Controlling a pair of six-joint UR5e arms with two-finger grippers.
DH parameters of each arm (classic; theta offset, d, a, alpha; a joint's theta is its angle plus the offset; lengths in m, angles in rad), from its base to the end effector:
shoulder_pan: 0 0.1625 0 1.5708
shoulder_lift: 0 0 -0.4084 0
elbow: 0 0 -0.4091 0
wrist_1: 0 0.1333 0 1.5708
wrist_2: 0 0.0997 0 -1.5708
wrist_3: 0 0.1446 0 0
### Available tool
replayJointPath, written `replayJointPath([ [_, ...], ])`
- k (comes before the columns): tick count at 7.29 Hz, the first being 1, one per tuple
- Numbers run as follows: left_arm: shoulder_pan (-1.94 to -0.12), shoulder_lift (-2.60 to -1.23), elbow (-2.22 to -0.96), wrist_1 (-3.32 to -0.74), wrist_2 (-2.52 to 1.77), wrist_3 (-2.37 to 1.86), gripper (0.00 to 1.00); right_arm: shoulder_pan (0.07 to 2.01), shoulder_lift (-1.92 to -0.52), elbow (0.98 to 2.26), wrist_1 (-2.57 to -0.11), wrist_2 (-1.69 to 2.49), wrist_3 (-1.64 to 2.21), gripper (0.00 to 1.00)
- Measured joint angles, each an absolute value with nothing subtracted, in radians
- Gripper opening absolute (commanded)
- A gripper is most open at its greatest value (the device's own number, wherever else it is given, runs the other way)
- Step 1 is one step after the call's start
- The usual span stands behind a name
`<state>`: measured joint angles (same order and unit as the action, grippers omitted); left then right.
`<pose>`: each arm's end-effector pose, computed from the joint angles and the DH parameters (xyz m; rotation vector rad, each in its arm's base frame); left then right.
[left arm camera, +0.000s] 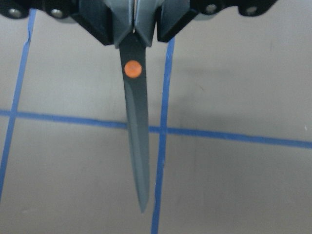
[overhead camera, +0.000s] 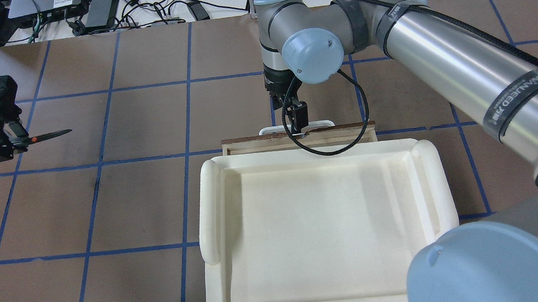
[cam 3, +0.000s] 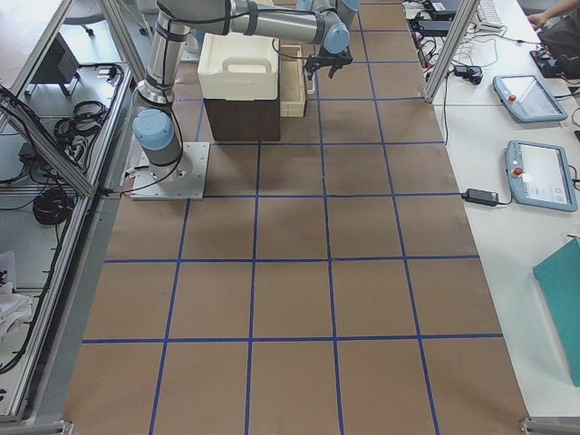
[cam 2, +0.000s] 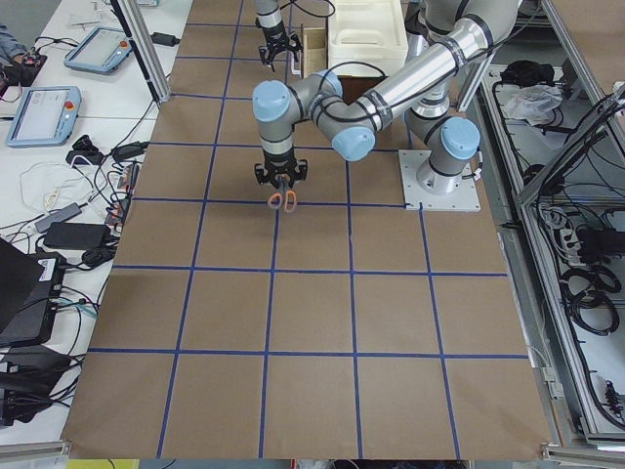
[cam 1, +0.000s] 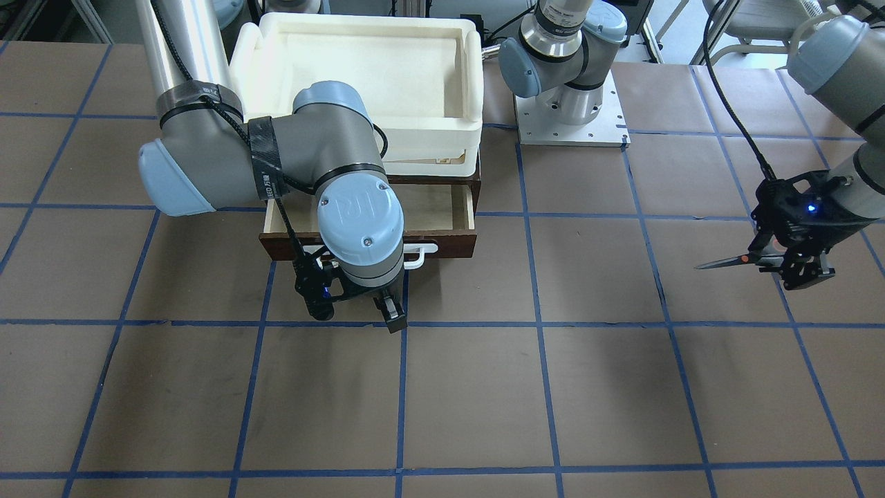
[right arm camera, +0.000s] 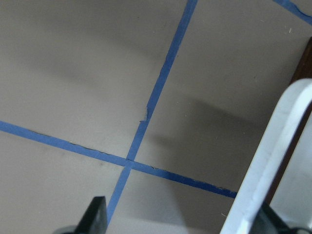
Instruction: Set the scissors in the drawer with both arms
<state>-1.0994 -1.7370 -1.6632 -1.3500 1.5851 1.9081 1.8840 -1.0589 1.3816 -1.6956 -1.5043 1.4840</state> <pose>0.1361 -0.5560 0.3124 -2.0481 -2.3424 -0.0425 0.3385 -0.5814 0.2277 -1.6751 -2.5088 -0.2650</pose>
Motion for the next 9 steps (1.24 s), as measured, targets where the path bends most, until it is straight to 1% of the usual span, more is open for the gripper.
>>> replayJointPath([
  [1,-1.183,-1.737,-1.628,-1.381,1.584,1.800,0.01,1.883,-1.053,1.375,-1.696,-1.512,1.480,1.00],
  [4,-1.398,-1.743,-1.589,-1.389,1.577,1.628,0.00,1.880,-1.037,1.359,-1.702,-1.518,1.465,1.00],
  [7,-1.480,-1.736,-1.577,-1.397,1.555,1.561,0.00,1.877,-1.024,1.355,-1.735,-1.517,1.459,1.00],
  [9,-1.502,-1.738,-1.570,-1.403,1.553,1.553,0.00,1.876,-1.014,1.338,-1.751,-1.517,1.459,1.00],
])
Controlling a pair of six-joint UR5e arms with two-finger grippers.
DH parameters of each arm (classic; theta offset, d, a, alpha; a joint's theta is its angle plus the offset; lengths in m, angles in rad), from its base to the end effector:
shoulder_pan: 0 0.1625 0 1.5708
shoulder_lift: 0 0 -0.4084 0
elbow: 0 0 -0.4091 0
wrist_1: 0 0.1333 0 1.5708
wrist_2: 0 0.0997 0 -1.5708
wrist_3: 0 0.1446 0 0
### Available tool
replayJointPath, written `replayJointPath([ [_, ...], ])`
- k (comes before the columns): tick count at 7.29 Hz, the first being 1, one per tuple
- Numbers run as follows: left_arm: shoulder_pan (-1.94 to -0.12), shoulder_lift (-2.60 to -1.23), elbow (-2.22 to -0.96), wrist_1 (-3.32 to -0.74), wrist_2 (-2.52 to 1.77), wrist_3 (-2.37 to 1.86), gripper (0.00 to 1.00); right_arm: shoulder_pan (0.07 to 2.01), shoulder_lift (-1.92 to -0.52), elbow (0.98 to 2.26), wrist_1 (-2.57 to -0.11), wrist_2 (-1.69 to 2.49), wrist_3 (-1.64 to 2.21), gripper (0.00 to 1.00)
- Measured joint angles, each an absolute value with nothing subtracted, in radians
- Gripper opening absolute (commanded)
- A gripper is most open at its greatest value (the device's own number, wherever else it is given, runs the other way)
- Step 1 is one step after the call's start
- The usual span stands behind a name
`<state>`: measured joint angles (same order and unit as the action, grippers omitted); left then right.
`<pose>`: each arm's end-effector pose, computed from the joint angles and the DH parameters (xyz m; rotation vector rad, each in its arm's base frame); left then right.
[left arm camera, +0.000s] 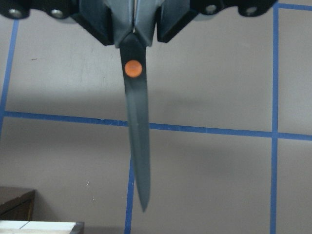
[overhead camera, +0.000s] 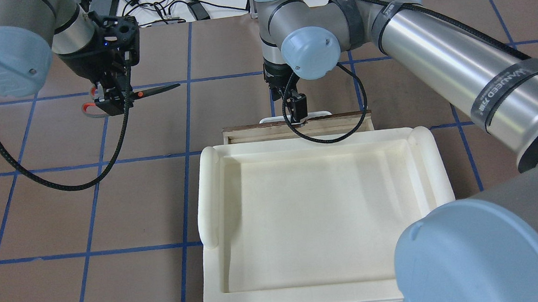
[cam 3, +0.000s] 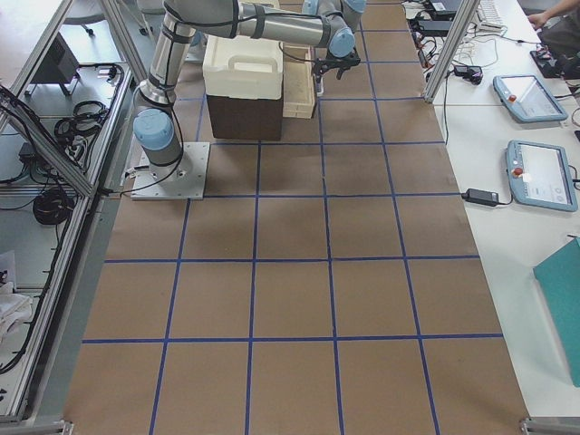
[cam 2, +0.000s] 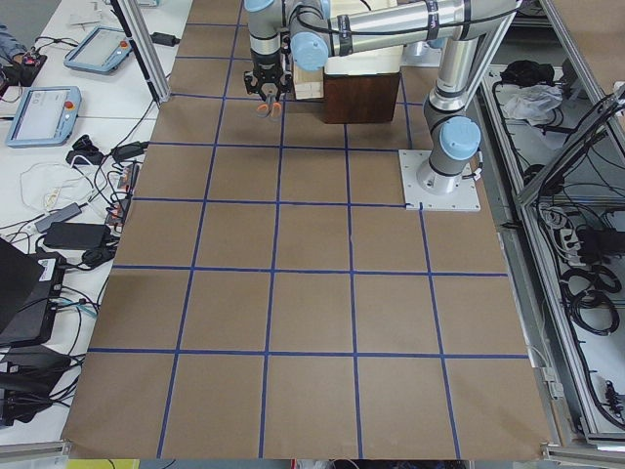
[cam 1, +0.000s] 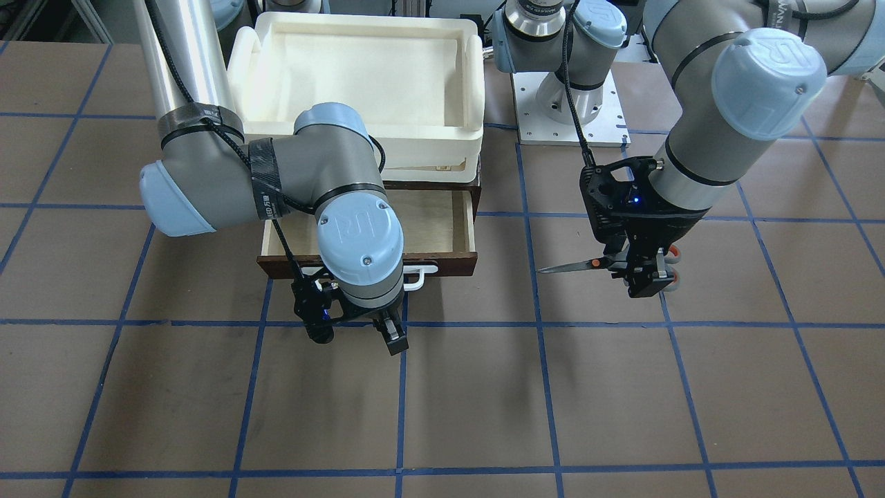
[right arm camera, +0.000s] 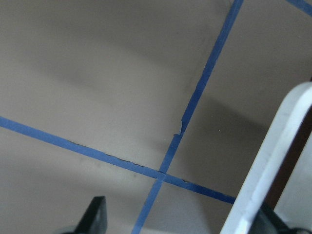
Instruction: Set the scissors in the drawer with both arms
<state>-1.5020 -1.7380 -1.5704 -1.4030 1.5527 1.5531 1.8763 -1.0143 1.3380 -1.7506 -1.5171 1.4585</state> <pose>-0.0963 -0.5792 0.3528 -2.1153 -2.3067 0.0216 0.3395 -0.6076 0.2220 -1.6718 -2.5604 -0.2035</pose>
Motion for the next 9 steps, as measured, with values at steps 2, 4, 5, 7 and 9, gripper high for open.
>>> replayJointPath([
  [2,-1.509,-1.737,-1.568,-1.419,1.551,1.550,0.00,1.875,-1.004,1.323,-1.754,-1.517,1.453,1.00],
  [4,-1.510,-1.736,-1.568,-1.425,1.551,1.547,0.00,1.872,-0.992,1.302,-1.755,-1.517,1.443,1.00],
  [5,-1.511,-1.736,-1.568,-1.426,1.550,1.546,0.00,1.868,-0.989,1.297,-1.755,-1.517,1.437,1.00],
  [7,-1.515,-1.736,-1.568,-1.426,1.550,1.546,0.00,1.858,-0.982,1.290,-1.756,-1.516,1.415,1.00],
  [9,-1.518,-1.736,-1.568,-1.426,1.549,1.545,0.00,1.849,-0.964,1.272,-1.765,-1.515,1.402,1.00],
])
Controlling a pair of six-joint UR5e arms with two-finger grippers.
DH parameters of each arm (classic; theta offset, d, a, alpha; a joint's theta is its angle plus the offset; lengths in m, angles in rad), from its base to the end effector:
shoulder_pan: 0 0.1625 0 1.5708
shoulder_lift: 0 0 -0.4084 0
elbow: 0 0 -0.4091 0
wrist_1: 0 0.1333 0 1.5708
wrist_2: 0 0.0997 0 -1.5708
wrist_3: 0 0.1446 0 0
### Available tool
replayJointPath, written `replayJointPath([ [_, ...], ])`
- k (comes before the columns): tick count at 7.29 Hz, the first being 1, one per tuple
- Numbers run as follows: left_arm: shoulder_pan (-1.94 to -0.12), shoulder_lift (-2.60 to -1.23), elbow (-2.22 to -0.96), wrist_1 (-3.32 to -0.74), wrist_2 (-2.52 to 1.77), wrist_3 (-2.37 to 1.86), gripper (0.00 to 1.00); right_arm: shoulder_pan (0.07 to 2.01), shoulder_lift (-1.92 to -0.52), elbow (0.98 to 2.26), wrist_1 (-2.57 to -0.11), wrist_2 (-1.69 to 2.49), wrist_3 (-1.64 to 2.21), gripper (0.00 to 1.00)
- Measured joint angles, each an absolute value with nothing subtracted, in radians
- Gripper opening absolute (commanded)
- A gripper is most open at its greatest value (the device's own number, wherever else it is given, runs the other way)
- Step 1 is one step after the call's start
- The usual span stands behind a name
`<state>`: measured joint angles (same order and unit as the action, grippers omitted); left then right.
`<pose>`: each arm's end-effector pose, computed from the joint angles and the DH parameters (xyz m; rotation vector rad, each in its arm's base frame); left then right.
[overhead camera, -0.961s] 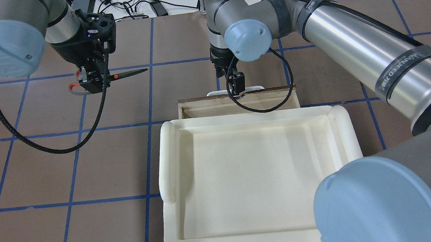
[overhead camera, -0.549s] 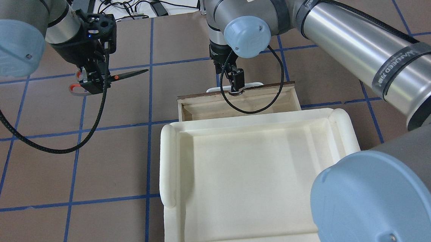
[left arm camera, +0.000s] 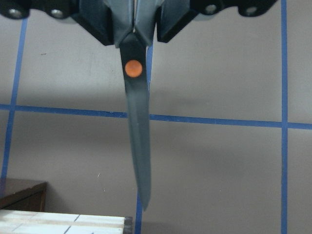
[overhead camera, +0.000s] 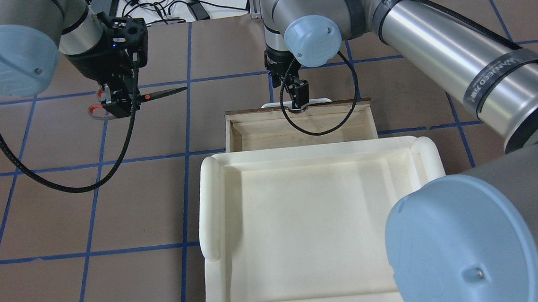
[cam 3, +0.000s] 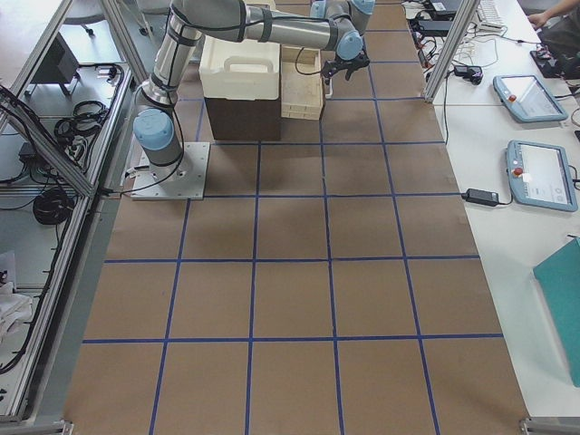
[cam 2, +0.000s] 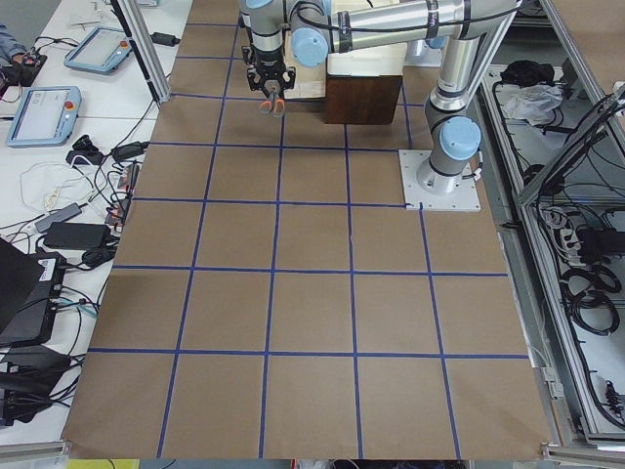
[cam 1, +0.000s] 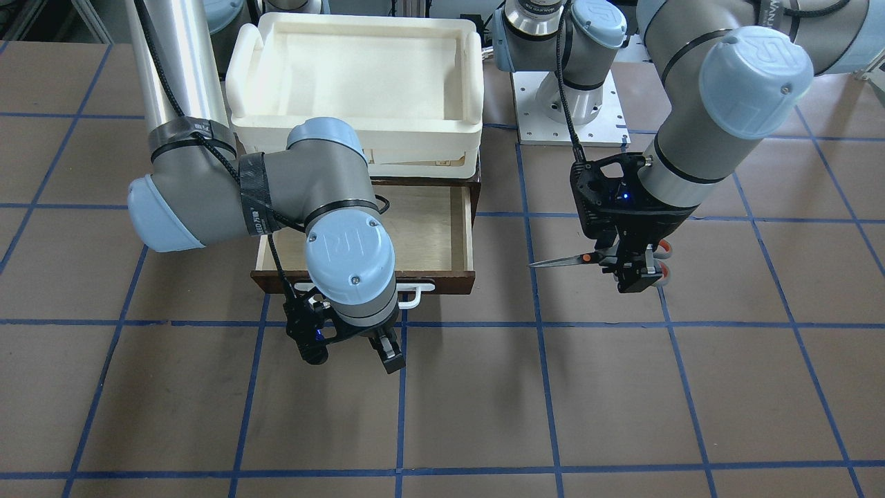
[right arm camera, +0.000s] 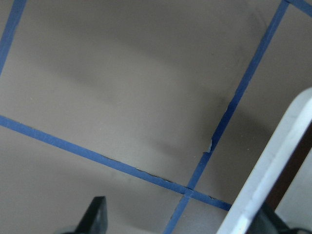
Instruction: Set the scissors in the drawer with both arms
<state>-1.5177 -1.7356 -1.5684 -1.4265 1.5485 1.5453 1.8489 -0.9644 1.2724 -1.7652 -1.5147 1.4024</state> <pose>-0.1062 -0.5742 0.3529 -2.1129 -2.2863 0.0052 0.3296 -0.6394 0.2193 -1.6507 -2.6111 -0.1818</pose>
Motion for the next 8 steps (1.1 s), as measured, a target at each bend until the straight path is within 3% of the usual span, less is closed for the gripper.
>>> replayJointPath([
  [8,-1.522,-1.736,-1.569,-1.427,1.549,1.545,0.00,1.838,-0.946,1.231,-1.781,-1.518,1.388,1.00],
])
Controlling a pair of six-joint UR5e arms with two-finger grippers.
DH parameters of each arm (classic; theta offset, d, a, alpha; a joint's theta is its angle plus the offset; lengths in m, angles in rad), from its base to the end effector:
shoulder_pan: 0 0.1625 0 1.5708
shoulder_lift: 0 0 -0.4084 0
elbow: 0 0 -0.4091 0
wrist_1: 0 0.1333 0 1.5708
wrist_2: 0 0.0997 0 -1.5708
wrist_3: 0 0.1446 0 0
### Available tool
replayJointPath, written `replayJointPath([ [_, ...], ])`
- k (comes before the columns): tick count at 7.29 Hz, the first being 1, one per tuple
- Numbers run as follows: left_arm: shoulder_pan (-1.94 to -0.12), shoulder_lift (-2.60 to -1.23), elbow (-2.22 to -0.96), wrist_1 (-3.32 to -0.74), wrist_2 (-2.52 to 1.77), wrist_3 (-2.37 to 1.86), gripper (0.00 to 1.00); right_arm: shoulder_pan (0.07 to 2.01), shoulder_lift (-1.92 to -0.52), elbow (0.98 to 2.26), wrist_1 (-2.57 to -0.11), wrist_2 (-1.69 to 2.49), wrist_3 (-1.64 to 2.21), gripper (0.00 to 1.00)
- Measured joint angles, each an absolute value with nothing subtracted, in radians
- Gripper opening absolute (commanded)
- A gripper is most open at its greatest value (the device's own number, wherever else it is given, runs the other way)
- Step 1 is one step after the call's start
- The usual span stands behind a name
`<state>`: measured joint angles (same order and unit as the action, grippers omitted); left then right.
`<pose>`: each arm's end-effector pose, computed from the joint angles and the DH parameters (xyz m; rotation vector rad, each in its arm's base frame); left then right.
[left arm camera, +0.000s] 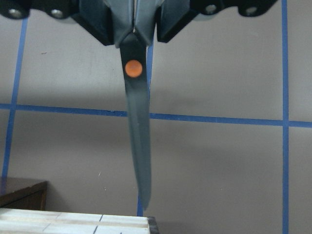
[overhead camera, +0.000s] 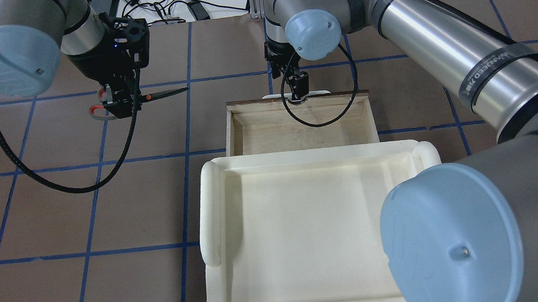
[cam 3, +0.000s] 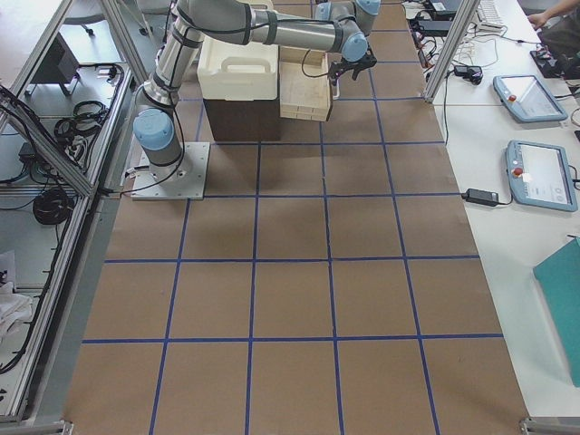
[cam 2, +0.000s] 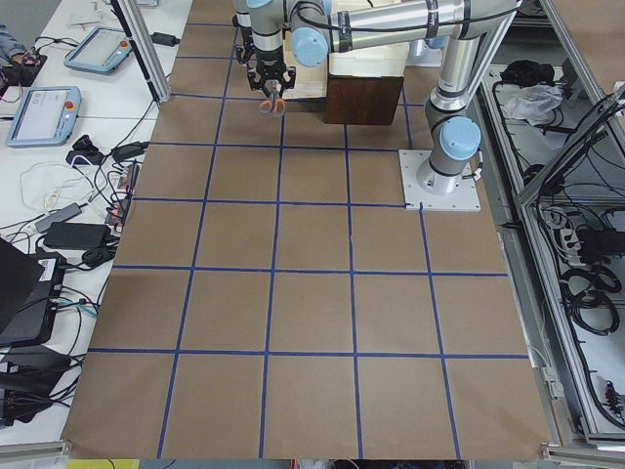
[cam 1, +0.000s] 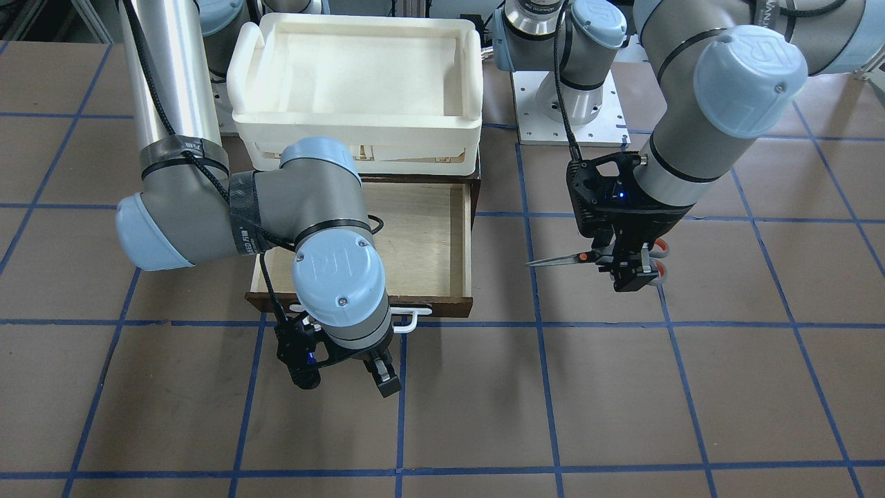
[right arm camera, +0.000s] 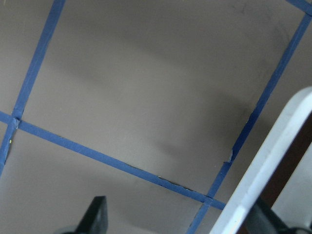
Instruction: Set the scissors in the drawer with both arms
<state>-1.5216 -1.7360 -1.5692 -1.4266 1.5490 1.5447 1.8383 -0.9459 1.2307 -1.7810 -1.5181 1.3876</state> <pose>-0.1084 -0.5737 0.3522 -2.1162 -2.2824 0.0031 0.3263 -0.6573 0.2274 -1.6596 -2.6411 -0.1393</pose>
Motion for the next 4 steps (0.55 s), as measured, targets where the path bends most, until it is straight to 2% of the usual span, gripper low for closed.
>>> replayJointPath([
  [4,-1.523,-1.733,-1.569,-1.427,1.540,1.545,0.00,1.831,-1.062,1.233,-1.681,-1.535,1.370,1.00],
])
